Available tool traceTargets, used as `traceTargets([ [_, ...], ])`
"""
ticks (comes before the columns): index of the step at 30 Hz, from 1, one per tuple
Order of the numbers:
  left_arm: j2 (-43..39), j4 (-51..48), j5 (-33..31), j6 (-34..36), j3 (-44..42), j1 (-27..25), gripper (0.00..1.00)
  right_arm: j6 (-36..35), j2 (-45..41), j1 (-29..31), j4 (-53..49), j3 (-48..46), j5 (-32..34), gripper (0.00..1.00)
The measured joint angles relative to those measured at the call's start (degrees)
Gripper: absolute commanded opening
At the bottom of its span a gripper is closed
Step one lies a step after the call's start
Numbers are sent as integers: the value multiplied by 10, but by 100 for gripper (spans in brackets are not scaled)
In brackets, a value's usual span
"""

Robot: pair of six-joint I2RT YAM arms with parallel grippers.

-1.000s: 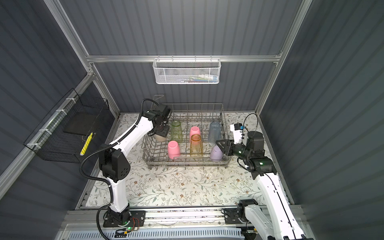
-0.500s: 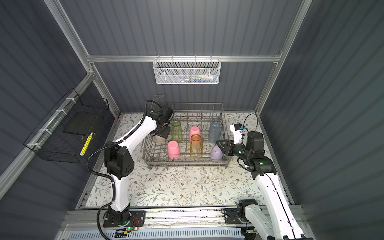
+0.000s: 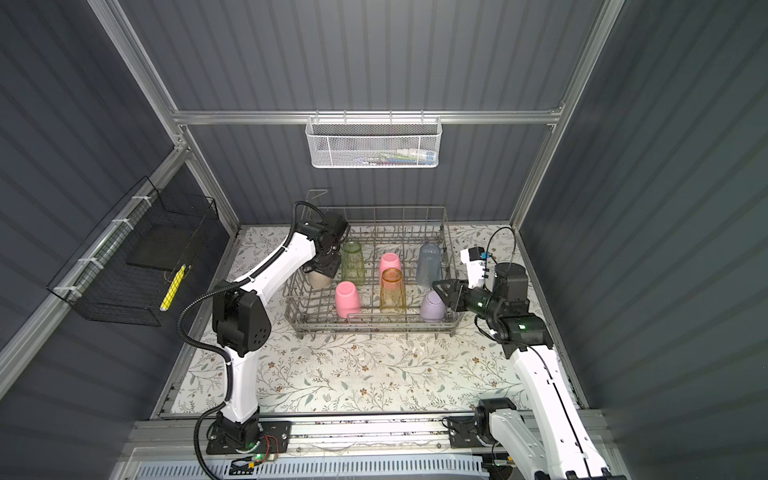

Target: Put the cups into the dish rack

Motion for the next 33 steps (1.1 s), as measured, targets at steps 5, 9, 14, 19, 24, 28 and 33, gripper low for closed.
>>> traceTargets([
  [5,2,0,-5,0,0,0,61,0,3,0,0,0,-2,38],
  [9,2,0,-9,0,0,0,68,0,5,0,0,0,-4,38],
  [14,2,0,-9,-1,0,0,71,0,5,0,0,0,-5,38],
  [19,2,0,-8,-3,0,0,75,1,5,0,0,-3,-9,38],
  [24,2,0,-8,-4,0,0,78,2,8,0,0,-7,-11,39],
  [28,2,0,-8,-4,0,0,79,2,9,0,0,-7,-14,39],
  [33,2,0,-12,-4,0,0,80,2,11,0,0,-7,-17,39],
])
